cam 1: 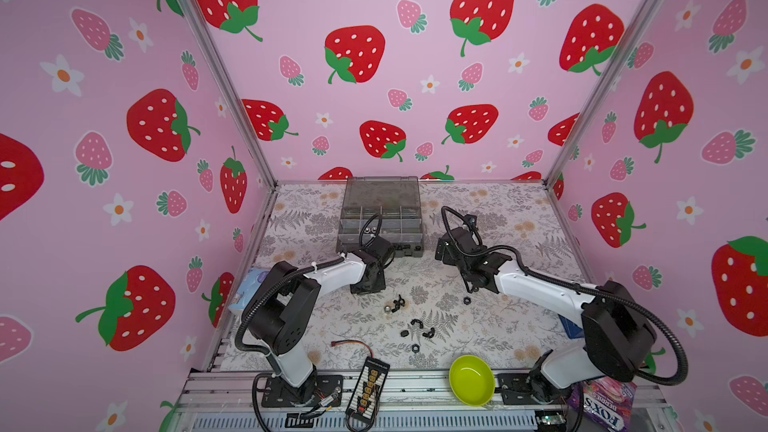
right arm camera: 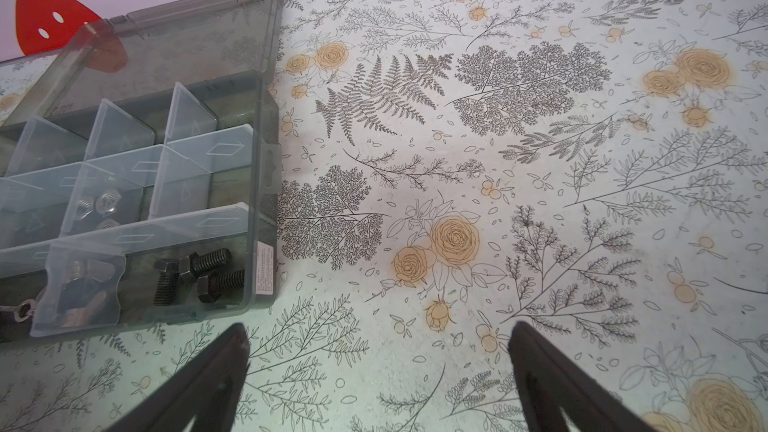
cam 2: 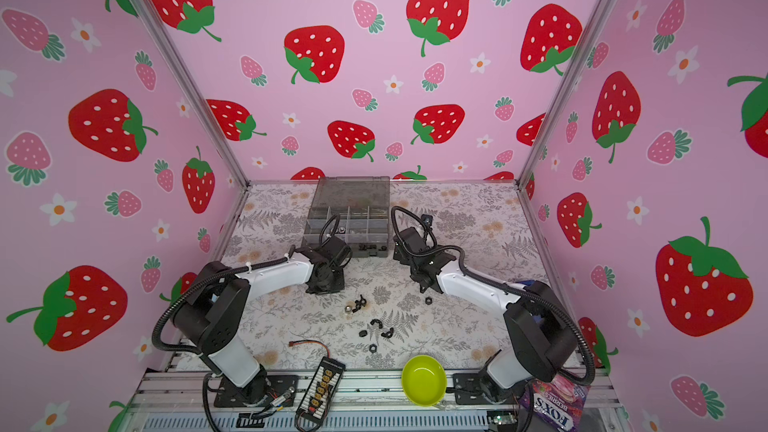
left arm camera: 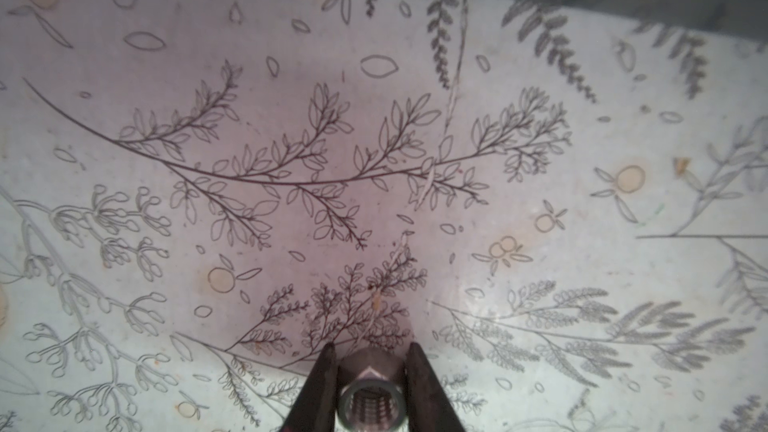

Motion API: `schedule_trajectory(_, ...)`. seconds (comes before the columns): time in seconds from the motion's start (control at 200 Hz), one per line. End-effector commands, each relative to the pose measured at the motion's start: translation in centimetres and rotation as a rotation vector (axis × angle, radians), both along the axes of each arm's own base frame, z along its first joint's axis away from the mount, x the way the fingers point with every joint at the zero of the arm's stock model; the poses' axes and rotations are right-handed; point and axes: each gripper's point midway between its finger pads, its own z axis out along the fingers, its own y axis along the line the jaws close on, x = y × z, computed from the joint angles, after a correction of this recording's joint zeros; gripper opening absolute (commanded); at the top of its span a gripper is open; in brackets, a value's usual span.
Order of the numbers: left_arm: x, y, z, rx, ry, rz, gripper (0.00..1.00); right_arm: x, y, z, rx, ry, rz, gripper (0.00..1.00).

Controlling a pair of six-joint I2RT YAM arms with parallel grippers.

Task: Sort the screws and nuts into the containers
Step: 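Close the left gripper on the silver hex nut, then lift the nut with the left gripper and carry it over the box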

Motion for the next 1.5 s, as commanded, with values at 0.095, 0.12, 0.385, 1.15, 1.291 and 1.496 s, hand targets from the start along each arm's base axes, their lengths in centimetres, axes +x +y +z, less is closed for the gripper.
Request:
schedule_trajectory(0.095,-1.6,0.4,-1.3,0.029,0.067,0.0,0.26,0.0,-0.6,-0.1,-0.002,-0.002,-0.029,1.0)
schedule_trajectory(0.12,-1.6,0.4,-1.2,0.026,0.067,0.001,0.25,0.0,-0.6,0.0,-0.001,-0.005,-0.031,1.0)
schedule_trajectory(0.385,-0.6,-0.2,0.4,-0.011,-0.001,-0.005,0.24,-0.1,-0.8,0.1,-0.002,-0.008,-0.033,1.0)
schedule_trajectory(1.15,7.3,-0.1,10.6,-0.058,-0.317,0.008,0.23,-0.1,-0.9,0.2,-0.003,-0.013,-0.039,1.0)
schedule_trajectory(1.291,9.5,0.4,12.7,-0.069,-0.374,0.02,0.23,0.0,-0.9,0.2,-0.003,-0.011,-0.039,1.0)
schedule_trajectory(1.496,12.8,1.6,14.3,-0.071,-0.418,0.046,0.23,0.1,-0.7,0.2,-0.004,-0.012,-0.035,1.0)
